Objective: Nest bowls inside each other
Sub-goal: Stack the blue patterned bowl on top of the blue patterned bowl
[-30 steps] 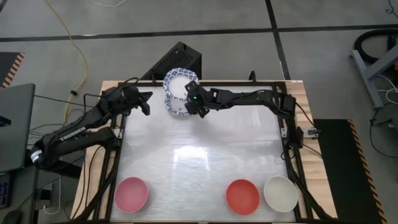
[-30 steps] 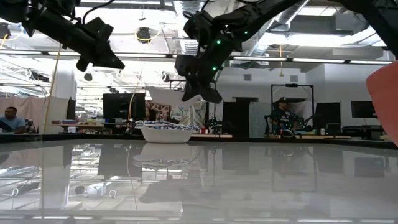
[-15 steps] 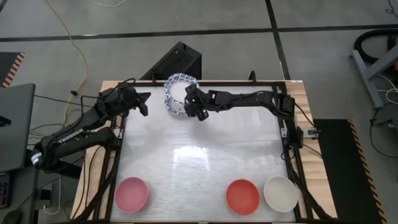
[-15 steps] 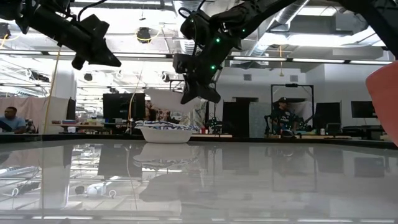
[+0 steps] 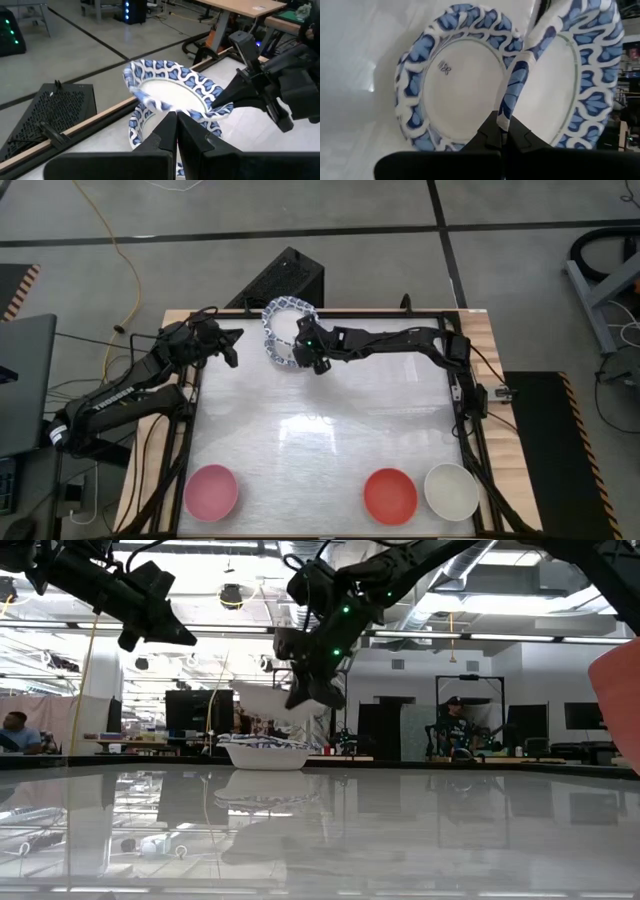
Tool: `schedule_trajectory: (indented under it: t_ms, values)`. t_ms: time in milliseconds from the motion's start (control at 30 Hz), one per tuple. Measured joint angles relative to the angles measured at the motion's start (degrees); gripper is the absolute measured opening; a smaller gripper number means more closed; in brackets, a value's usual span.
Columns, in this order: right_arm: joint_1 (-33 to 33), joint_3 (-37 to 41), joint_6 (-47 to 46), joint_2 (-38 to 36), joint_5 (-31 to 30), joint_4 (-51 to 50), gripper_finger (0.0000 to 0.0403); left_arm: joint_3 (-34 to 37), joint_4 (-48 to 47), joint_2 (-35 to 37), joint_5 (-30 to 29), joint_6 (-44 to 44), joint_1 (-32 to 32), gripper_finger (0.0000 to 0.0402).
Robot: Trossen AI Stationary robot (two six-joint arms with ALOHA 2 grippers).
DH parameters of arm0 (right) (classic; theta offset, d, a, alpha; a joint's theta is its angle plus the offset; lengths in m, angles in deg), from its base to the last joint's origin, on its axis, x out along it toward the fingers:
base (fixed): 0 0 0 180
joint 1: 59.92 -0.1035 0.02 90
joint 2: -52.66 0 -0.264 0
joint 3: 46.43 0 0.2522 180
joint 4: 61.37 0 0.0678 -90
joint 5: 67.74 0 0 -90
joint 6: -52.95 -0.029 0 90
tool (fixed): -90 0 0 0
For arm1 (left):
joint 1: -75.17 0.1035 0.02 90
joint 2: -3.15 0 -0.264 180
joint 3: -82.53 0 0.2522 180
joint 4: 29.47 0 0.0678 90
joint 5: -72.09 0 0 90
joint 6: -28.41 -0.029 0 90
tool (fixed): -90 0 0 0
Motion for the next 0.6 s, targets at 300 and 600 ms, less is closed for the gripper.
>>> schedule_trajectory:
  t_ms: [300,600]
  values:
    - [-0.74,0.06,0.65,1.80,-1.10,0.73,0.0011,0.00,0.01,1.74,1.23,-0.14,0.00,0.0000]
    - [-0.93,0.10,1.32,2.87,-1.46,1.19,0.0011,0.00,-3.22,8.51,-2.75,-1.35,0.00,0.0000]
